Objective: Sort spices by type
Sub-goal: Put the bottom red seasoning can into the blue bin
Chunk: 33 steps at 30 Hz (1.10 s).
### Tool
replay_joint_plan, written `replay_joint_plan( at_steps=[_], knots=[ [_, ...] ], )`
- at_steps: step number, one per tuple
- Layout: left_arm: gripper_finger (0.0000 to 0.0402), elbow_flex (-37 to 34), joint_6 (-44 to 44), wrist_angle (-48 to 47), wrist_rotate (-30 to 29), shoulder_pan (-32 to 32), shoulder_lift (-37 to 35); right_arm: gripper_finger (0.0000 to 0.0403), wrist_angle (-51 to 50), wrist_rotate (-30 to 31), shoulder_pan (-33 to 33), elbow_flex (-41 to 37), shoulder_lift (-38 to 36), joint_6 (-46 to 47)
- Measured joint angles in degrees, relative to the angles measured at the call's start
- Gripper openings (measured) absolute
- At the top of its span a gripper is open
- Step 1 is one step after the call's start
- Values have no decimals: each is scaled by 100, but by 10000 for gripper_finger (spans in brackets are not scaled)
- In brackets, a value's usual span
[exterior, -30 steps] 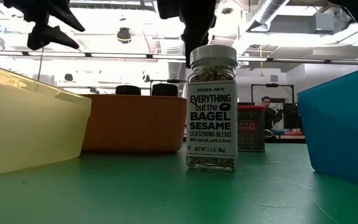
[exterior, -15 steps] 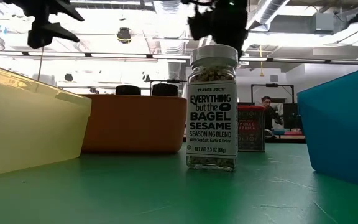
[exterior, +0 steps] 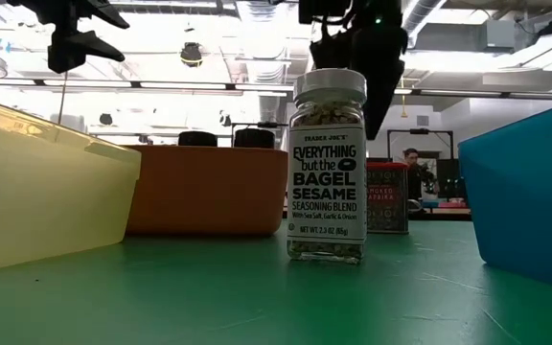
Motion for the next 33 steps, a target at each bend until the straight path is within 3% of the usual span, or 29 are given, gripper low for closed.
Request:
replay_joint_plan(
  at_steps=[13,23,33],
  knots=[
    [206,0,0,-61,-2,0,0,369,-29,-235,-114,4,909,-356],
    [206,0,66,-478,219,0,4,363,418,-271,-144,-572,896,-434],
    [206,0,208,-140,-319,2,2,268,1042,-560,63,-916,894,-18]
  ],
)
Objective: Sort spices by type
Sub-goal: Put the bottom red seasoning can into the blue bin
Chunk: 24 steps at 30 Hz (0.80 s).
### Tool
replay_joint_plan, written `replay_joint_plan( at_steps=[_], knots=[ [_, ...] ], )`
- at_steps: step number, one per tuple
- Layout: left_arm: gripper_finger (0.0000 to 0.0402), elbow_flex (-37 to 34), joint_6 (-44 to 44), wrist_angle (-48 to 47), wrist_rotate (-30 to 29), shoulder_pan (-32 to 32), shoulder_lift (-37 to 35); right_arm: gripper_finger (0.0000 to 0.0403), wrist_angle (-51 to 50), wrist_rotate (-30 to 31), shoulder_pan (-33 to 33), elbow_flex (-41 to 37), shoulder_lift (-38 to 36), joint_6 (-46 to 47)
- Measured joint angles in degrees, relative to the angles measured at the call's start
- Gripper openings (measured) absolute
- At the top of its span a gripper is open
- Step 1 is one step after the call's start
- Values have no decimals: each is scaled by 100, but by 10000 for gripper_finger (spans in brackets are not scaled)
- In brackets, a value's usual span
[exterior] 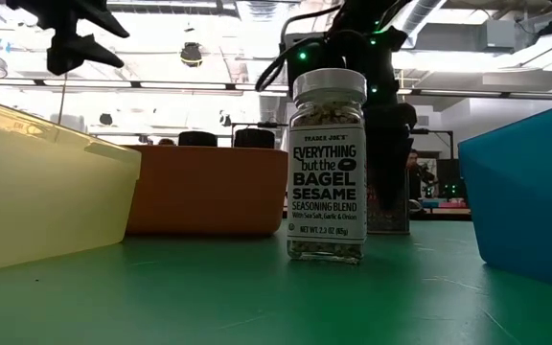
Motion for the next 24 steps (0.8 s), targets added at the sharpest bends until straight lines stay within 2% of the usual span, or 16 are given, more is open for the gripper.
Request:
replay_joint_plan(
  at_steps=[4,11,16,24],
  knots=[
    [206,0,136,183,-8,-2,0,223,-41,-1,107,3,0,133],
    [206,-2,204,319,-5,-2,-114,223,-678,16,329,542,0,215],
    [206,-2,489,697,-18,-2,-315,234,-1036,378,526,1291,-4,546],
    [206,-2,745,831,-23,-2,-414,222,-1606,769,933,2328,-4,1026]
  ],
)
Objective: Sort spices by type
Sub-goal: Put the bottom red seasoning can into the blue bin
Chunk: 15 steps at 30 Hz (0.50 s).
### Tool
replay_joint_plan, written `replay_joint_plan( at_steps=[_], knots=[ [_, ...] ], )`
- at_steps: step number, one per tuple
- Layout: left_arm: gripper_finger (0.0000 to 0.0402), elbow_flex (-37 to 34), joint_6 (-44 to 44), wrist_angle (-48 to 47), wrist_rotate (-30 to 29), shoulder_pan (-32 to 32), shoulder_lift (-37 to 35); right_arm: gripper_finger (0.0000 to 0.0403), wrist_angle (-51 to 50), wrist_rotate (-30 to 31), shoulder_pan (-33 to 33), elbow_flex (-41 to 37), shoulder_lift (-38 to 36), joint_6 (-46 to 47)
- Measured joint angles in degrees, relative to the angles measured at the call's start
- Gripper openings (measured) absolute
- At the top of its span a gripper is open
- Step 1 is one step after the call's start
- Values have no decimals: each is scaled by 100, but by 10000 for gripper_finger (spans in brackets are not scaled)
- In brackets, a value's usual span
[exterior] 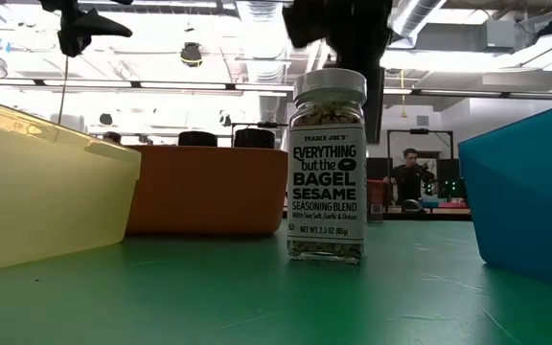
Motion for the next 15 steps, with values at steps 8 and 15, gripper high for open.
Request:
replay_joint_plan(
  at_steps=[8,15],
  knots=[
    [206,0,-92,-7,23,0,-7,228,-488,151,459,722,0,383],
    [206,0,-175,-28,23,-2,-7,222,-1112,158,959,1100,0,1114]
  ],
)
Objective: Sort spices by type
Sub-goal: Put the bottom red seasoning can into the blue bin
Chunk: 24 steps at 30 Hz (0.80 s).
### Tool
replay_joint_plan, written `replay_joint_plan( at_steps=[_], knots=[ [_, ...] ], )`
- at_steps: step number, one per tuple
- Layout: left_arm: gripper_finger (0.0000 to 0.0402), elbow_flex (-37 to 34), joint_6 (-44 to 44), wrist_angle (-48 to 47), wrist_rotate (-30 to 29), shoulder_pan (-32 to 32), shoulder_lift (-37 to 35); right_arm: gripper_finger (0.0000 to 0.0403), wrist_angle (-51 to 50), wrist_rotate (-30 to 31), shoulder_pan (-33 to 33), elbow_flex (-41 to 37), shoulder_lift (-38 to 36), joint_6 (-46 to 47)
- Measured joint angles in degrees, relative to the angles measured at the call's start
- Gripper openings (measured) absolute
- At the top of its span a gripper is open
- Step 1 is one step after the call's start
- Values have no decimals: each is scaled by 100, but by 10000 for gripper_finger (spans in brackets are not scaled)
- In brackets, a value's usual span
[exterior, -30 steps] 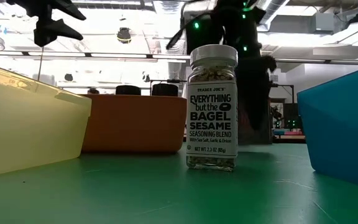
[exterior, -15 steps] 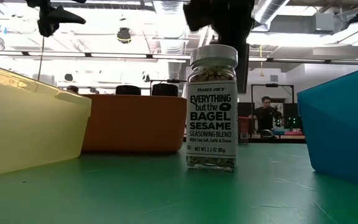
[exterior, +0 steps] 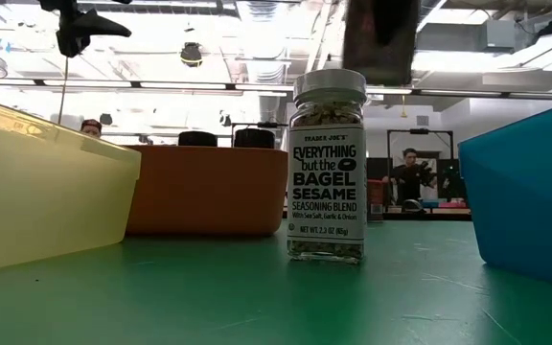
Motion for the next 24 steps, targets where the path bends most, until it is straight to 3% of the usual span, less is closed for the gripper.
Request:
replay_joint_plan(
  at_steps=[11,17,24],
  knots=[
    [206,0,-60,-21,0,0,0,222,-177,-165,1566,71,28,2036],
    [206,0,64,-8,-12,-2,11,230,-166,-480,1881,31,33,3082],
    [206,0,-92,25,-41,-2,11,231,200,-1123,1790,-444,31,4440]
  ],
)
